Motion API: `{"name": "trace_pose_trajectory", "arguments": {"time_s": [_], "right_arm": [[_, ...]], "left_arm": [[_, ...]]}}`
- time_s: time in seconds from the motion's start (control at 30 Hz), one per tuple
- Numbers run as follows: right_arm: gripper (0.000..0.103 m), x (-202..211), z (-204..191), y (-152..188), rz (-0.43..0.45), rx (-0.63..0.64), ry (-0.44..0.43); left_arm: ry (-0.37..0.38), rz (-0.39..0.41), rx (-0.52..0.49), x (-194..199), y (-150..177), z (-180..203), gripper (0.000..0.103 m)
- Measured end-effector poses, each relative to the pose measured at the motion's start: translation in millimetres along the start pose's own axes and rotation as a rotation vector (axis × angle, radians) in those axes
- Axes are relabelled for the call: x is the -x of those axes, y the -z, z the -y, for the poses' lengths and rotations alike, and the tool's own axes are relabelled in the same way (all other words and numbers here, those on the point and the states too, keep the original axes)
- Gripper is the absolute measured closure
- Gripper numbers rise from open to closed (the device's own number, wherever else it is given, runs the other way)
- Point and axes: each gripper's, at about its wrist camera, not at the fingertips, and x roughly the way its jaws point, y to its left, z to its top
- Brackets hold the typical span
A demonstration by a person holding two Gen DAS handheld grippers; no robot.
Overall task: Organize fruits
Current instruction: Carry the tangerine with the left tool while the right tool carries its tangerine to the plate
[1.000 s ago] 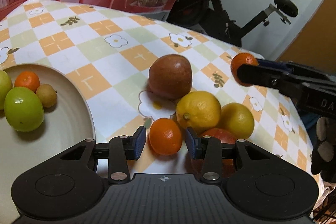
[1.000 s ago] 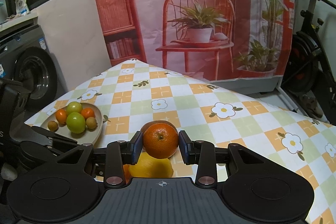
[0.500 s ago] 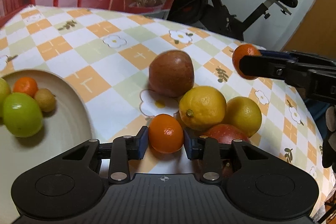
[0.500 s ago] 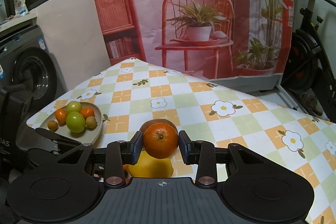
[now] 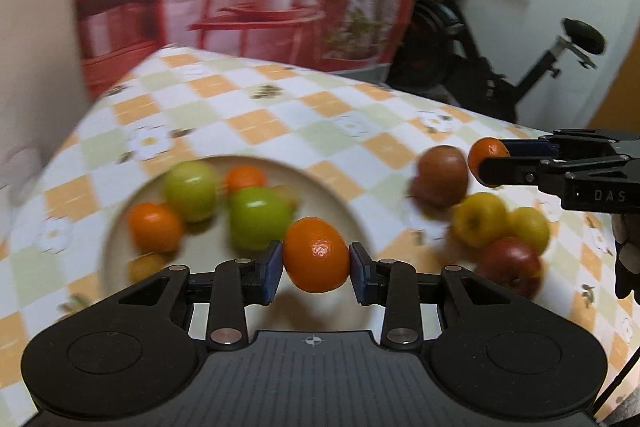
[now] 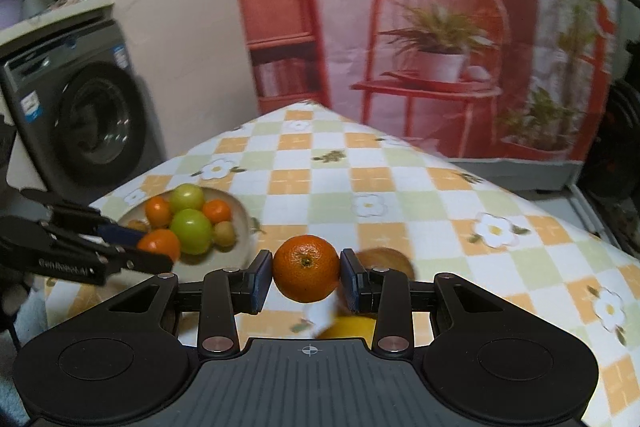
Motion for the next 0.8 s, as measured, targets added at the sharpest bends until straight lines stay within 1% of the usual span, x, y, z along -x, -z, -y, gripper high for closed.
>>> {"name": "trace_pose_trajectory", "arguments": {"time_s": [0.13,0.23,0.3,0.5,0.63,0.8], "right_arm": [[0.069,-23,-20,-11,-0.031,0.032,-0.049],[0.069,-45,-37,-17,-0.070,0.074,-0.080],[0.069,-60,-48,-20,-0.104,0.106,-0.096],[0.069,-98,-76,-24,-0.193,0.194,-0.103],[0.069,-113,-88,-21,-0.238,0.251,-0.095],[0.069,-127,-91,-17,-0.264,0.270,-0.064]], "left_arm": [[-0.070,0.002,0.065,15,10,-20,0.066],[-0.107,-0.002,0.110,22,17,-31,0.066],[-0.133,-0.009,0.111,21,21,-36,0.065],[-0.185,-0.015,0.103,20,23,-45,0.065],[-0.192,-0.012,0.115,22,29,-51,0.065],[-0.213,0.005,0.088,19,32,-49,0.065]]}}
